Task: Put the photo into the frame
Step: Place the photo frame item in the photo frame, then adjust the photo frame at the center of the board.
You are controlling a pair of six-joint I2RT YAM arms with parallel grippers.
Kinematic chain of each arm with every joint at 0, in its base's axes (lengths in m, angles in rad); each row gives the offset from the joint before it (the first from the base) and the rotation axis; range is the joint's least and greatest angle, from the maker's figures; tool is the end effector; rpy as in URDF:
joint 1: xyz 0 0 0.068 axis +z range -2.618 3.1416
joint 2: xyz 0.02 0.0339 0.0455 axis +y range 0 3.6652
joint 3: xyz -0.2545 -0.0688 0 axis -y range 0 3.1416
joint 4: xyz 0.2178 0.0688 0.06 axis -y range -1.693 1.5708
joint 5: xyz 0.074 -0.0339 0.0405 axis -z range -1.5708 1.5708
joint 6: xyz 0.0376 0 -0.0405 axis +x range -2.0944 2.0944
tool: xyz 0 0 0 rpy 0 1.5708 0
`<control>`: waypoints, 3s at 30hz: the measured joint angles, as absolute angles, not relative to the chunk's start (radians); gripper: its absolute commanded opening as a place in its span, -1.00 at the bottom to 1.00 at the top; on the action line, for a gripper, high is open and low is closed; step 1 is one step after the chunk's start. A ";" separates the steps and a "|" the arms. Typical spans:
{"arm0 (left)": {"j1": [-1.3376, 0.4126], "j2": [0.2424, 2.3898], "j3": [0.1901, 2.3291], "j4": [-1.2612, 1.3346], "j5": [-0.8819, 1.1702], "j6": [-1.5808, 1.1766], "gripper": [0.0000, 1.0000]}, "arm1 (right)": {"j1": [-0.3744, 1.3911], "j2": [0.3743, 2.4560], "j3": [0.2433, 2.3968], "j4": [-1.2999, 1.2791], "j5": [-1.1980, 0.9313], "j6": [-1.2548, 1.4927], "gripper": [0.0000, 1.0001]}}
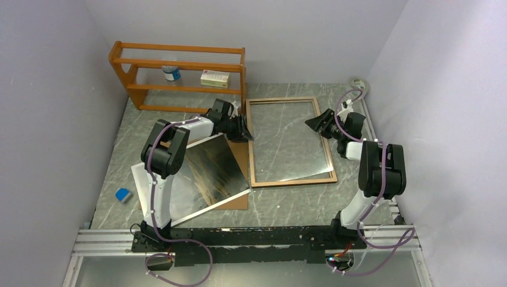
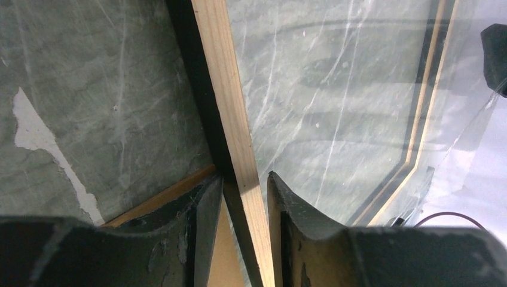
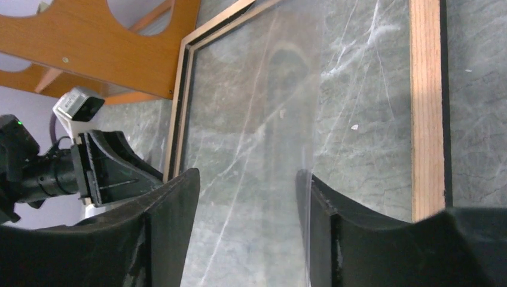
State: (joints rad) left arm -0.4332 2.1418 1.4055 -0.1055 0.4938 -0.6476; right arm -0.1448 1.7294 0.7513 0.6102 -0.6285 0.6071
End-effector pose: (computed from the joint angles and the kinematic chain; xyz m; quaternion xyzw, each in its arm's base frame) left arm 0.3833 -0.1969 0.1459 -0.0103 0.9101 -0.3736 0.1789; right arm 0.3288 -0.0256 0.1801 0.1252 0.7936 0.3714 0.4654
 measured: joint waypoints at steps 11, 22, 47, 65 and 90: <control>-0.433 2.142 1.410 -0.109 0.502 -0.649 -0.05 | -0.116 1.730 0.831 0.424 -0.550 0.556 0.98; -0.432 2.142 1.415 -0.115 0.505 -0.653 0.00 | -0.100 1.704 0.910 0.169 -0.347 0.443 0.98; -0.432 2.130 1.420 -0.146 0.508 -0.662 0.12 | -0.076 1.578 0.981 -0.271 -0.071 0.456 0.87; -0.442 2.132 1.396 -0.157 0.627 -0.613 -0.05 | -0.091 1.599 0.912 -0.384 -0.076 0.465 0.70; -0.511 1.718 1.245 -0.476 0.207 -0.474 0.63 | 0.215 1.334 0.860 -0.403 -0.045 0.639 0.64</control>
